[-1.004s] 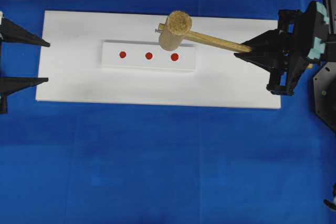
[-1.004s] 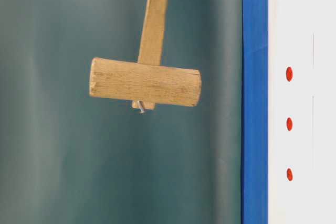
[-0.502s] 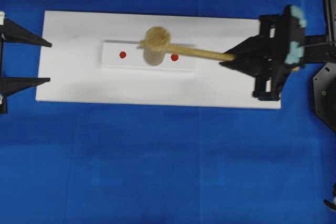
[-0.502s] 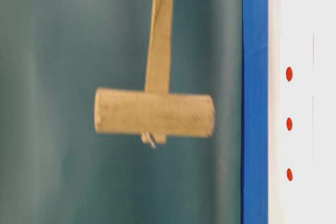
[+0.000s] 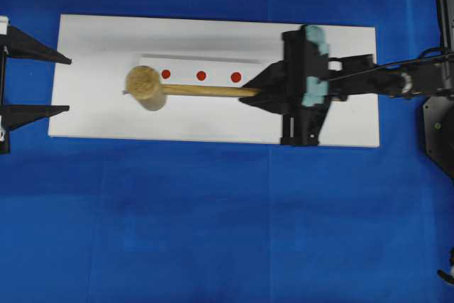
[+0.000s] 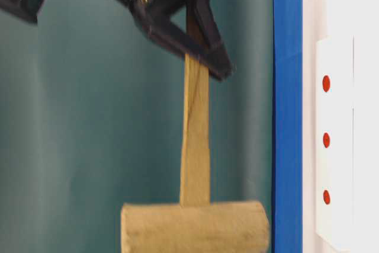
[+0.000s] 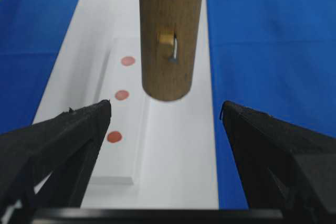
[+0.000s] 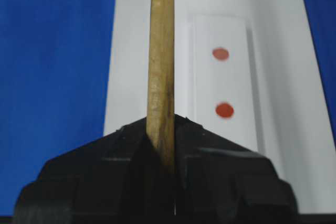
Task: Hit the mark with a hammer.
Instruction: 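Raise the mallet and strike down on the strip with the right gripper, then grasp the mallet head with the left gripper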
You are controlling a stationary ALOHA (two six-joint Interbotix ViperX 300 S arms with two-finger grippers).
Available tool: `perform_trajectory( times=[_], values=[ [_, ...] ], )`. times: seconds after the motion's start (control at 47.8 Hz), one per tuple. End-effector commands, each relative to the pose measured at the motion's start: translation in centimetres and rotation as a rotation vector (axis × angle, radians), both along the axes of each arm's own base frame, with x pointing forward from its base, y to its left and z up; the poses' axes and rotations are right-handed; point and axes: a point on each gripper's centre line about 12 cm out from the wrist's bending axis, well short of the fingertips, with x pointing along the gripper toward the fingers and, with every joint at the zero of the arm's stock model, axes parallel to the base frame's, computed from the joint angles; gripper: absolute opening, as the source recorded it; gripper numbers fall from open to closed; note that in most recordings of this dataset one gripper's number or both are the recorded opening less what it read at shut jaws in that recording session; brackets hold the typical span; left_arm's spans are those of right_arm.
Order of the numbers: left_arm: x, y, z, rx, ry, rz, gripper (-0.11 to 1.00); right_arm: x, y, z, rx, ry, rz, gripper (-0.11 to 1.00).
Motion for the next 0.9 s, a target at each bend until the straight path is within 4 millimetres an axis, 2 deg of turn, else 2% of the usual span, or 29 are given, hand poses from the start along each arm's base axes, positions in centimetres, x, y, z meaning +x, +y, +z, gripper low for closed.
perform_trajectory(
  times=[0.0, 0.251, 0.418, 0.606, 0.878],
  values=[
    [0.2, 0.1, 0.2, -0.004, -0.003, 0.004, 0.84, 1.1, 0.0, 1.9, -0.012, -0.051, 0.004, 0.02],
    [0.4, 0.1, 0.3, -0.009, -0.016, 0.006, 0.84, 1.2, -0.1, 1.8, -0.016, -0.051, 0.001, 0.02],
    [1.7, 0.2, 0.2, -0.046, -0.059, 0.016, 0.84, 1.2, -0.1, 1.9, -0.016, -0.053, -0.002, 0.02],
    [4.1, 0.3, -0.4, -0.059, -0.066, 0.022, 0.84, 1.2, -0.1, 1.8, -0.017, -0.052, -0.001, 0.02],
    [8.9, 0.1, -1.3, -0.058, -0.037, 0.004, 0.86, 1.1, 0.0, 1.7, -0.015, -0.048, 0.002, 0.02]
  ],
)
